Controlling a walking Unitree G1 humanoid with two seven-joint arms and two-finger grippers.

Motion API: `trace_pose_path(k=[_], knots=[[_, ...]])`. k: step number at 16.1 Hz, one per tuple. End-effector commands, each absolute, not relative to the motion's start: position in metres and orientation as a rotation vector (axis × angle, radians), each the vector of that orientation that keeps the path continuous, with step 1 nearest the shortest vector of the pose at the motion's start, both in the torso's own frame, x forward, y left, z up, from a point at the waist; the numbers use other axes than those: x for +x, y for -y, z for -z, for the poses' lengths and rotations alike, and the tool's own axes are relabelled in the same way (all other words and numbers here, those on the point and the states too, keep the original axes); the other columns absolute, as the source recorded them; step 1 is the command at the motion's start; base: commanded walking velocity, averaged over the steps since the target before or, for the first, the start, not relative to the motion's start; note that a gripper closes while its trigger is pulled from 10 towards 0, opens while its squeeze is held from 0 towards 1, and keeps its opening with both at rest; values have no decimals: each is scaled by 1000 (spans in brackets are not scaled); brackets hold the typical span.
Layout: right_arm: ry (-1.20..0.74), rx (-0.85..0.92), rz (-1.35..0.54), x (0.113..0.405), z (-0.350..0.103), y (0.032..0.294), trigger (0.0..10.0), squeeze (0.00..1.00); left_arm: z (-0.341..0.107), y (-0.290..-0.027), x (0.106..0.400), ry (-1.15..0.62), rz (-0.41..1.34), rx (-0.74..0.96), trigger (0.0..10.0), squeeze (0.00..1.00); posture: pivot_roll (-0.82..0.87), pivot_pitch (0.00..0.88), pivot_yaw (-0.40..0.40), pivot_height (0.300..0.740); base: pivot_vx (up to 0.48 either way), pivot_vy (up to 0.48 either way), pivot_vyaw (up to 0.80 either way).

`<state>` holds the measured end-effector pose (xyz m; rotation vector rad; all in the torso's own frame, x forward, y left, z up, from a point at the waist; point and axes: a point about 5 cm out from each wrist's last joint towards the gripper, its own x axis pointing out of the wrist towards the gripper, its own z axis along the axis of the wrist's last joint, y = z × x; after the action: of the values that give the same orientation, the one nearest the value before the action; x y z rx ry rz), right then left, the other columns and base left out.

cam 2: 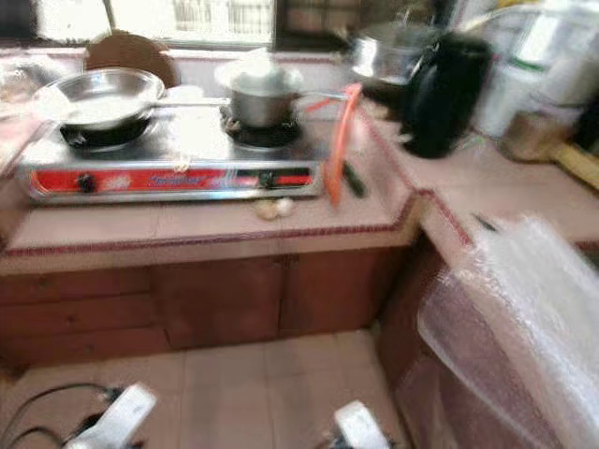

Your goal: Kitchen organization

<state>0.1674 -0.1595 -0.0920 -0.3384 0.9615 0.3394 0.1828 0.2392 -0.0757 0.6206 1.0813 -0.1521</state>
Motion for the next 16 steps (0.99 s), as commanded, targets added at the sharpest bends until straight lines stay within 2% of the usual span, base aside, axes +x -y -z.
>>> trace_pose_path(k=[1, 16], knots=[[-992, -356, -311, 162, 94, 172, 10000, 0, 75, -229, 188, -1060, 188, 611, 10000, 0, 188, 0, -60, 740, 0, 401, 0], [-984, -353, -299, 167, 91, 174, 10000, 0, 74, -228, 192, -1052, 195, 624, 10000, 0, 200, 0, -68, 740, 0, 400, 0]])
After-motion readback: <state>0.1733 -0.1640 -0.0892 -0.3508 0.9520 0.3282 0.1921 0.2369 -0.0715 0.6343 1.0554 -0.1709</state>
